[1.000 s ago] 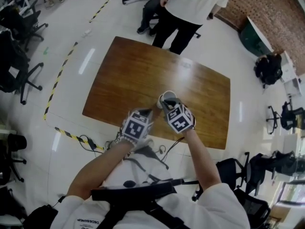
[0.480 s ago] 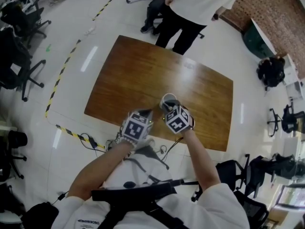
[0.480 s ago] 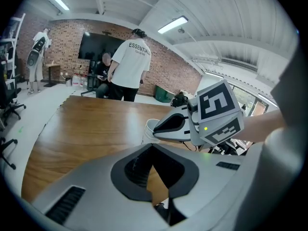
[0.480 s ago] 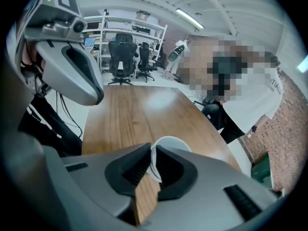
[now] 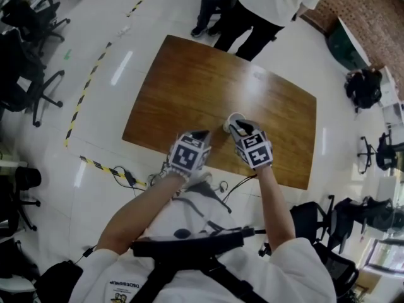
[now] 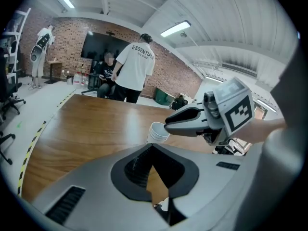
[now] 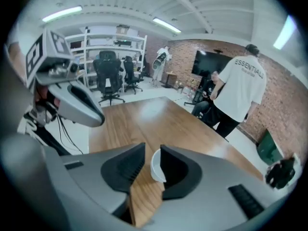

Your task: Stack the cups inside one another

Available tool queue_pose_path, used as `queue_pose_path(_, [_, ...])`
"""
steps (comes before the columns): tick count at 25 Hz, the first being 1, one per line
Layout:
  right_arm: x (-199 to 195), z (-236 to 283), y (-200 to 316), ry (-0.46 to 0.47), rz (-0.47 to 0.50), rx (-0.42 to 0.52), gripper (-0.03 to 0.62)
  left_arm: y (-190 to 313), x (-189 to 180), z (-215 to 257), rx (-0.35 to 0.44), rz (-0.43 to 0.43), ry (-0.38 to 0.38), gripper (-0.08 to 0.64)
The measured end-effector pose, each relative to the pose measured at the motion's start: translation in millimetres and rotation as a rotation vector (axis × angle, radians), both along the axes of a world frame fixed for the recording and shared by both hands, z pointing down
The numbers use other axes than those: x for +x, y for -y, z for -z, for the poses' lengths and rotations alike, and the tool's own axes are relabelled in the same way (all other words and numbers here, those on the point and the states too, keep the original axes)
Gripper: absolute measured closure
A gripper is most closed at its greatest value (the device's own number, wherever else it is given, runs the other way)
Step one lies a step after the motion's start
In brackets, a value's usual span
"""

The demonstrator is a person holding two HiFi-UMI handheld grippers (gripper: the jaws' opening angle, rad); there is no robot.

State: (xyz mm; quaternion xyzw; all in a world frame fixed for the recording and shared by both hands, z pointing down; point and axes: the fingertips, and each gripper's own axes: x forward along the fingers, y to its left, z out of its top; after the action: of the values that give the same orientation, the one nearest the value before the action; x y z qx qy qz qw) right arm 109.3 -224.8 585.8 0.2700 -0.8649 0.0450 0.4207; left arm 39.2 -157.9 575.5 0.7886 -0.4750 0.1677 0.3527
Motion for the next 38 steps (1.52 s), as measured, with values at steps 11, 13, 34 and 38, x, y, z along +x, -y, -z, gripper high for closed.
queue_pose_path(11, [-6,80,-37,0.416,-0.421,0.041,0.591,-31,-67,25,0.075,0.007,-0.086,0.56])
queue_pose_path(13, [-13,86,-53,0.499,-0.505,0.032,0.591,-38,-80,30,0.098,-0.013,-0.087,0.56])
queue_pose_path(34, [76,96,-207,0.615,-0.703,0.067,0.592,-136,-4,70,0.166,-0.064,-0.042,0.56])
queue_pose_path(38, [90,94,-231,0.63,-0.712,0.063,0.592,-154,13,75,0.175,-0.074,-0.037,0.56])
